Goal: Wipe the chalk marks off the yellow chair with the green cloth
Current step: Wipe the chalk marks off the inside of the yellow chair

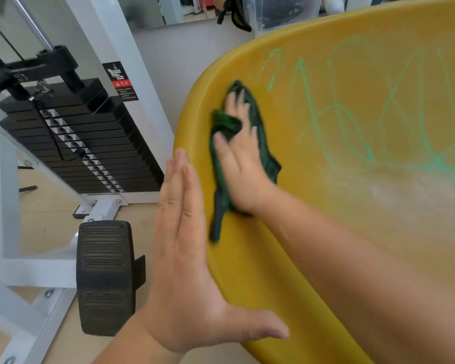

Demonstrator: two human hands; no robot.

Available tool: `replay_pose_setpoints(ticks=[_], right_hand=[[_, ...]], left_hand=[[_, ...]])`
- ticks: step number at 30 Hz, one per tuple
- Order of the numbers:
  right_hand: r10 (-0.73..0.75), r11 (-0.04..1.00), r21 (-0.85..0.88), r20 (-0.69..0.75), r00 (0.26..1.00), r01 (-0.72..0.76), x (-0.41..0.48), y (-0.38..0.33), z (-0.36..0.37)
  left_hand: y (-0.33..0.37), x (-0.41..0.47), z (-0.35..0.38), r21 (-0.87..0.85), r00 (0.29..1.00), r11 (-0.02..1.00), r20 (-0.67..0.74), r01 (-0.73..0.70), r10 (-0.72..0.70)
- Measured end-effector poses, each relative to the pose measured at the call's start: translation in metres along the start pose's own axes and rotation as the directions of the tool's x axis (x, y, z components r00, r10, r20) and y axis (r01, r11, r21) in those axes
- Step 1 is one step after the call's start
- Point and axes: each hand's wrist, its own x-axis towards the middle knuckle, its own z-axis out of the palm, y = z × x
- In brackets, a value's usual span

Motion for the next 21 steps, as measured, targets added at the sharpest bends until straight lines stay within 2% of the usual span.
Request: replay_pose_setpoints(ticks=[2,3,4,6,8,9,10,12,13,14,15,17,18,20,21], right_hand=[[-0.171,0.985,0.038,0.18,0.969,0.167,-0.053,-0.002,-0.006],[-0.202,0.977,-0.01,0.283,0.938,0.214,-0.078,0.013,-0.016],[-0.166,0.97,-0.102,0.377,0.911,0.219,-0.096,0.037,-0.031],[0.098,0.908,-0.404,0.452,0.886,0.106,-0.112,0.092,-0.07],[0.391,0.727,-0.684,0.338,0.856,-0.062,-0.111,0.143,-0.115],[0.506,0.624,-0.764,0.239,0.828,-0.161,-0.109,0.161,-0.137],[0.584,0.54,-0.802,0.139,0.799,-0.255,-0.106,0.174,-0.155],[0.655,0.454,-0.791,-0.017,0.756,-0.411,-0.099,0.175,-0.161],[0.671,0.456,-0.763,-0.043,0.74,-0.459,-0.094,0.165,-0.147],[0.673,0.504,-0.723,-0.016,0.739,-0.474,-0.089,0.149,-0.125],[0.642,0.597,-0.667,0.064,0.764,-0.446,-0.087,0.127,-0.099],[0.45,0.83,-0.482,0.283,0.847,-0.28,-0.094,0.07,-0.052],[0.333,0.911,-0.363,0.36,0.871,-0.199,-0.103,0.042,-0.04],[0.162,0.977,-0.202,0.484,0.86,-0.07,-0.131,0.007,-0.04],[0.13,0.982,-0.189,0.54,0.831,-0.03,-0.146,0.006,-0.05]], left_hand=[[0.0,0.0,-0.001,-0.014,1.0,1.0,0.005,0.016,-0.016],[0.001,0.0,-0.001,-0.024,1.0,0.999,0.011,0.027,-0.026],[0.002,-0.001,-0.002,-0.03,0.999,0.999,0.02,0.037,-0.036],[0.004,-0.003,-0.004,-0.024,0.998,0.999,0.047,0.045,-0.044],[0.004,-0.005,-0.006,0.012,0.996,0.999,0.067,0.052,-0.052],[0.005,-0.006,-0.006,0.029,0.995,0.998,0.074,0.057,-0.059],[0.007,-0.007,-0.005,0.044,0.995,0.997,0.076,0.065,-0.068],[0.01,-0.007,-0.003,0.056,0.996,0.996,0.05,0.074,-0.077],[0.011,-0.006,-0.001,0.053,0.996,0.995,0.032,0.079,-0.081],[0.011,-0.005,0.001,0.047,0.996,0.995,0.013,0.083,-0.084],[0.012,-0.005,0.002,0.039,0.996,0.995,-0.009,0.09,-0.089],[0.011,-0.006,0.004,0.017,0.994,0.995,-0.049,0.102,-0.101],[0.011,-0.006,0.004,0.006,0.993,0.994,-0.06,0.105,-0.104],[0.011,-0.008,0.005,-0.007,0.992,0.994,-0.069,0.109,-0.109],[0.01,-0.009,0.004,-0.009,0.992,0.994,-0.075,0.106,-0.106]])
